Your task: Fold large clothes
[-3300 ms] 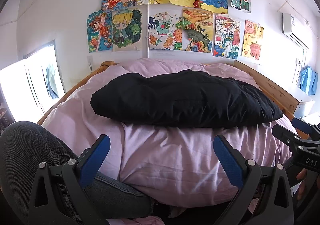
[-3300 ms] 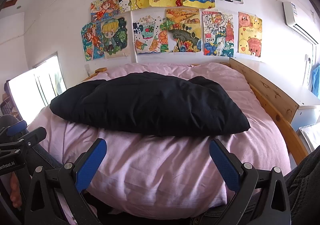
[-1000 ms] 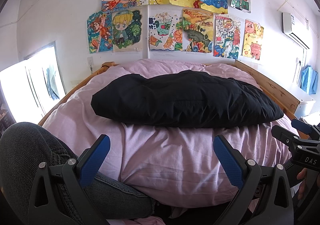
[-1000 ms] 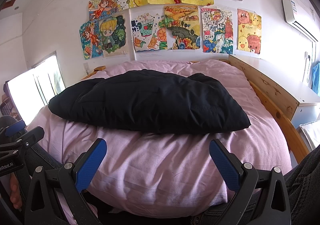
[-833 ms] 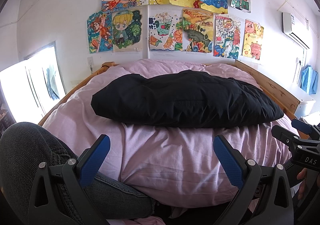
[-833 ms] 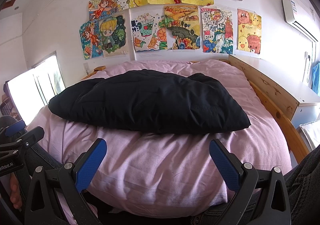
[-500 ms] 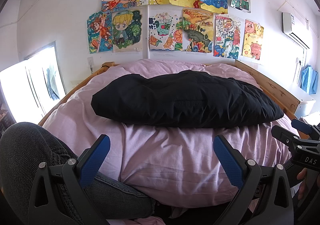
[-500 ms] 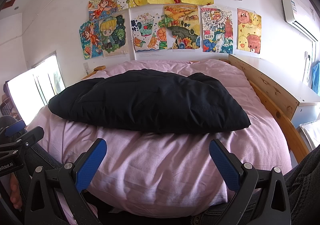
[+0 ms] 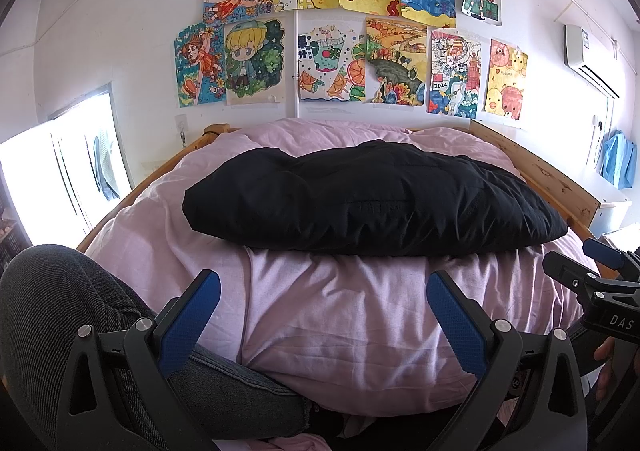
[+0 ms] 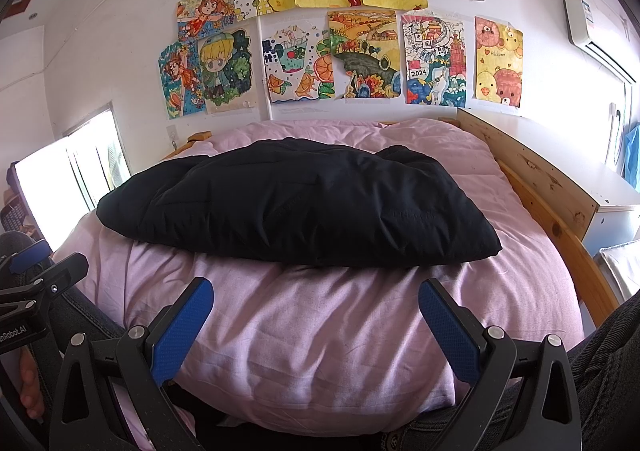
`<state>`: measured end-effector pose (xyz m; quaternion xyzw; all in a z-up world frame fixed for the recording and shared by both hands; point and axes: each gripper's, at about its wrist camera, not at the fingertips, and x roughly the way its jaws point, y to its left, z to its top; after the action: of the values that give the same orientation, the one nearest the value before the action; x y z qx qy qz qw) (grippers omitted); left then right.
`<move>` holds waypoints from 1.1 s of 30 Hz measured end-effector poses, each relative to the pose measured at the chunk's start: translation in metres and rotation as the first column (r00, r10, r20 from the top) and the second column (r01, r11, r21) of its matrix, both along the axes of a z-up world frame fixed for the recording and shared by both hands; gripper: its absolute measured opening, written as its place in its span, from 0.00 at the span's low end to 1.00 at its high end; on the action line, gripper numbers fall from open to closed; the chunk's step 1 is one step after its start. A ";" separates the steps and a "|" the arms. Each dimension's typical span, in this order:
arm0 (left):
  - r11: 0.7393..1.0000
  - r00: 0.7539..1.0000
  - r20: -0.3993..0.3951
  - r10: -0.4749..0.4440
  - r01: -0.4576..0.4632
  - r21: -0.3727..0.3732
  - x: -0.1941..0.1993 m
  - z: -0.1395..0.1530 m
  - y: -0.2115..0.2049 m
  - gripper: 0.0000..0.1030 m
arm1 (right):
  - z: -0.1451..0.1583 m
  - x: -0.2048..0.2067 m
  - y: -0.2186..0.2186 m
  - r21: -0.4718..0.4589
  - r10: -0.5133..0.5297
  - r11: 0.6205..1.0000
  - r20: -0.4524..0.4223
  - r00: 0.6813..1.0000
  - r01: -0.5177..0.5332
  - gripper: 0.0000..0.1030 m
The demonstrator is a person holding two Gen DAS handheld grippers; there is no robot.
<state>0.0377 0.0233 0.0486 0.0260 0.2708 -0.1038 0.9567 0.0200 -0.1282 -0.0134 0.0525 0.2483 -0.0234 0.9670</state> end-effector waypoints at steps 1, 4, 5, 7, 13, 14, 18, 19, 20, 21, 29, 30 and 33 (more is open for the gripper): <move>1.000 1.000 0.000 0.000 0.000 0.000 0.000 0.000 0.000 0.98 | 0.000 0.000 0.000 0.000 0.000 1.000 0.000 1.000 0.000 1.00; 1.000 1.000 0.000 0.001 -0.001 0.001 0.000 0.000 -0.001 0.98 | 0.000 0.000 0.000 0.000 0.000 1.000 0.000 1.000 0.000 1.00; 1.000 1.000 0.000 0.001 -0.001 0.000 0.000 0.000 -0.001 0.98 | 0.000 0.000 0.000 0.000 0.000 1.000 -0.001 1.000 0.000 1.00; 1.000 1.000 -0.001 0.005 -0.005 0.001 0.000 0.000 0.000 0.98 | 0.000 0.000 0.000 0.000 0.000 1.000 0.000 1.000 0.000 1.00; 1.000 0.999 -0.011 0.031 -0.030 0.005 0.002 0.000 0.001 0.98 | 0.000 0.000 0.000 0.001 0.001 1.000 -0.001 1.000 -0.001 1.00; 0.999 0.999 -0.012 0.033 -0.033 0.007 0.002 0.000 0.001 0.98 | 0.001 0.000 0.000 0.001 0.000 1.000 -0.001 1.000 0.000 1.00; 0.999 0.999 -0.014 0.037 -0.037 0.008 0.003 0.000 0.002 0.98 | 0.001 0.000 0.001 0.002 0.000 1.000 -0.002 1.000 0.000 1.00; 0.999 0.999 -0.013 0.037 -0.037 0.009 0.002 0.000 0.002 0.98 | 0.001 0.000 0.001 0.002 0.000 1.000 -0.002 1.000 0.000 1.00; 0.999 0.999 -0.013 0.037 -0.037 0.011 0.003 -0.001 0.002 0.98 | 0.001 0.000 0.001 0.001 -0.001 1.000 -0.002 1.000 0.001 1.00; 0.999 0.999 -0.013 0.036 -0.036 0.013 0.003 -0.001 0.002 0.98 | 0.001 0.000 0.001 0.001 0.000 1.000 -0.003 1.000 0.000 1.00; 0.999 0.999 -0.013 0.037 -0.037 0.015 0.003 -0.001 0.001 0.98 | 0.002 0.000 0.002 0.002 -0.002 1.000 -0.003 1.000 0.002 1.00; 0.999 0.999 -0.013 0.036 -0.036 0.015 0.003 -0.001 0.001 0.98 | 0.001 0.001 0.002 0.002 -0.001 1.000 -0.004 1.000 0.001 1.00; 0.999 0.999 -0.012 0.037 -0.037 0.016 0.003 -0.001 0.002 0.98 | 0.002 0.001 0.002 0.002 -0.002 1.000 -0.003 1.000 0.002 1.00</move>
<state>0.0406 0.0252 0.0476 0.0278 0.2777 -0.0843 0.9566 0.0205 -0.1260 -0.0116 0.0535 0.2499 -0.0240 0.9665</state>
